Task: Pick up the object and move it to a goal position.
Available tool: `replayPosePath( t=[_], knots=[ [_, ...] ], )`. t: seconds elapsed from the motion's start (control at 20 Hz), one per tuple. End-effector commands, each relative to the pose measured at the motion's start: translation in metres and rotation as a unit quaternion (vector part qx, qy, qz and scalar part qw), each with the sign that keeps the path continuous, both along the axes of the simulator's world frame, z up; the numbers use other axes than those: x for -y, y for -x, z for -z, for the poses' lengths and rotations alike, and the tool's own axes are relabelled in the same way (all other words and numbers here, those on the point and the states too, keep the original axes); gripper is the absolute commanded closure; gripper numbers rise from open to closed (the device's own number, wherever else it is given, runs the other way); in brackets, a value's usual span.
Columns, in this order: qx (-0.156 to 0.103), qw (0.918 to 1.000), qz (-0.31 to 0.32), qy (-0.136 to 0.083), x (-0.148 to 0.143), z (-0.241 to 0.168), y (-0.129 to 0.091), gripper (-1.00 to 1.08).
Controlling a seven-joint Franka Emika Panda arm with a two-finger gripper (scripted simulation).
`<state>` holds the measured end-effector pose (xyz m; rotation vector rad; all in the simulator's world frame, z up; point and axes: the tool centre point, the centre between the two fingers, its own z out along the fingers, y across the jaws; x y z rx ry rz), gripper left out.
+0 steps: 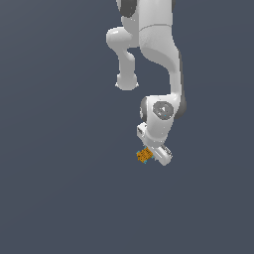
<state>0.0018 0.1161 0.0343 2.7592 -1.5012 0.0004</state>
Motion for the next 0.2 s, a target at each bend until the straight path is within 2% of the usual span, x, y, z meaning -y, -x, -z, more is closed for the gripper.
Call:
replayPosePath(
  t=[0.0,0.15],
  knots=[
    [0.000,1.0000,0.000,0.000,-0.0013,-0.0017,-0.0045,1.08],
    [0.000,1.0000,0.000,0.000,-0.0017,-0.0019,-0.0060,1.08]
  ],
)
